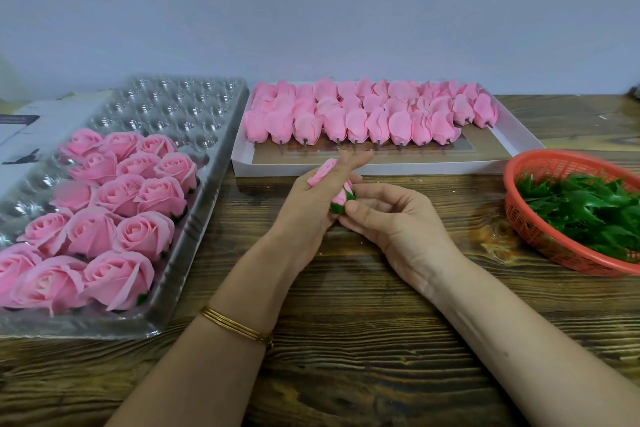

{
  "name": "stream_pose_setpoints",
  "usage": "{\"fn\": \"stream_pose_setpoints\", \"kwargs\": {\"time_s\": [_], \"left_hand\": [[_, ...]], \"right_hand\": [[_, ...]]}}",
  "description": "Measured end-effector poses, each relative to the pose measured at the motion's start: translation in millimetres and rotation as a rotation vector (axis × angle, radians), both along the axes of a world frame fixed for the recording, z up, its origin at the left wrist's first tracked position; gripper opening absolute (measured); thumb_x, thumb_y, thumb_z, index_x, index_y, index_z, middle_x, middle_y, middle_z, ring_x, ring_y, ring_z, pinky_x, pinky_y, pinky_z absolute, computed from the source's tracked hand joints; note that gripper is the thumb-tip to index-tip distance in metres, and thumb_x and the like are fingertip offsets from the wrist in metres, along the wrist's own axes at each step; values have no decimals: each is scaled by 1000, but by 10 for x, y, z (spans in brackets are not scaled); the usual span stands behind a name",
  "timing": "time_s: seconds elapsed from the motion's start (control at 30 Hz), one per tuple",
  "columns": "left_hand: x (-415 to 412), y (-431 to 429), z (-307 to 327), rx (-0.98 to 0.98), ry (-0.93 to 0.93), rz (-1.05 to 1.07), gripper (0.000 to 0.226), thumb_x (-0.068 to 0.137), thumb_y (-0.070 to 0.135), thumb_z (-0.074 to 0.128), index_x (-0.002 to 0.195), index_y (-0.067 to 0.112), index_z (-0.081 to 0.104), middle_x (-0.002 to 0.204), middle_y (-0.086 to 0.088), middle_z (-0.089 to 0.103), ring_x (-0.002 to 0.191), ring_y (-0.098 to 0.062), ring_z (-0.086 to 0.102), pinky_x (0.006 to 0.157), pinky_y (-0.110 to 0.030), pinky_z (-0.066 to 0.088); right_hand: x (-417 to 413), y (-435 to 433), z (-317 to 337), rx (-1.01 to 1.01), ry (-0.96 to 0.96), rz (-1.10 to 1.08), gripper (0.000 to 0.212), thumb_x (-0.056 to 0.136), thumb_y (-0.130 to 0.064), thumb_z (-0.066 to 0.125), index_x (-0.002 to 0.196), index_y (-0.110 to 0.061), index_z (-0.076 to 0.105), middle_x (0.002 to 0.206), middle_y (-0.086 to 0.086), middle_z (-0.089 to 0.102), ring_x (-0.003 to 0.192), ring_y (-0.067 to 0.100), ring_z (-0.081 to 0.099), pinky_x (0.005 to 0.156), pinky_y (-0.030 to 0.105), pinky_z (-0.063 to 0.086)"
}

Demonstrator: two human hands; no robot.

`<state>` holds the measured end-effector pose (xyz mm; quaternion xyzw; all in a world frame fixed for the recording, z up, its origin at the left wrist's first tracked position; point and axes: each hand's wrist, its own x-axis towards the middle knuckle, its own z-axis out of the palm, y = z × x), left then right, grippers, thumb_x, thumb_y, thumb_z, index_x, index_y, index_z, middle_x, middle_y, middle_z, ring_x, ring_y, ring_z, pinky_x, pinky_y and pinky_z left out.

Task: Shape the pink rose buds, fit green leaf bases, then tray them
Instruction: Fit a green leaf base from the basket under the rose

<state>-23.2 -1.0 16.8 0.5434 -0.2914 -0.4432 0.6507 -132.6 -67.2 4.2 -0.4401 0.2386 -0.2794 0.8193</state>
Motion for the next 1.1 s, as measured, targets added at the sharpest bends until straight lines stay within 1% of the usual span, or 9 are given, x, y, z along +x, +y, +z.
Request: {"fn": "stream_pose_setpoints", "kwargs": {"time_s": [0.13,0.27,0.4,0.5,0.6,0.77,0.87,0.97,1.1], "left_hand": [[2,-16,-17,-3,17,7,40,74,52,60,103,31,78,119,-7,58,120,-32,60,106,-43,48],[23,-18,-40,-15,19,-13,37,80,49,57,104,30,78,116,-6,60,115,-26,64,105,-44,48],[27,-3,-10,-21,40,-39,41,77,53,60,102,27,79,115,-10,59,97,-20,67,100,-42,51],[21,-1,-2,-27,60,-26,43,76,54,59,103,27,79,114,-10,58,94,-18,67,95,-38,53],[23,-1,-1,-12,59,3,49,75,55,57,110,26,76,112,-7,60,91,-12,66,85,-30,55],[10,5,8,28,14,20,51,70,60,60,108,30,77,117,-7,63,107,-22,61,100,-40,50],[-6,0,24,42,-16,17,41,73,63,70,102,34,78,117,-6,62,109,-24,59,104,-43,46],[-15,-1,31,50,-45,7,41,68,65,67,99,39,78,115,-3,61,106,-24,58,102,-46,44],[-3,12,40,38,-29,-28,35,82,62,62,103,39,77,119,-6,57,111,-27,58,104,-44,45]], "right_hand": [[-7,-12,-17,-145,63,-48,41,56,-6,77,95,2,70,79,15,72,73,19,68,75,28,59],[-10,-14,-26,-246,85,-85,40,51,-10,80,90,-2,71,84,14,73,69,15,67,70,24,57],[3,-11,-21,-124,32,-31,43,54,-7,78,95,2,69,91,14,74,79,18,70,73,26,58],[-5,-22,20,38,9,19,41,58,-1,74,97,6,67,82,16,73,76,20,73,71,25,59],[-36,-65,68,117,37,52,37,65,-3,71,99,10,67,90,21,73,80,23,74,72,26,60],[-63,-70,92,84,138,138,35,72,-13,70,101,5,71,97,25,73,83,26,74,69,26,60],[-60,-59,79,107,111,141,31,71,-10,71,98,4,73,96,23,73,81,23,75,68,24,59],[-58,-60,57,111,84,127,29,68,-7,71,94,5,74,95,22,74,80,22,74,72,25,60],[-44,-53,36,81,57,67,39,64,-3,73,100,9,69,91,22,74,80,25,73,76,27,60]]}}
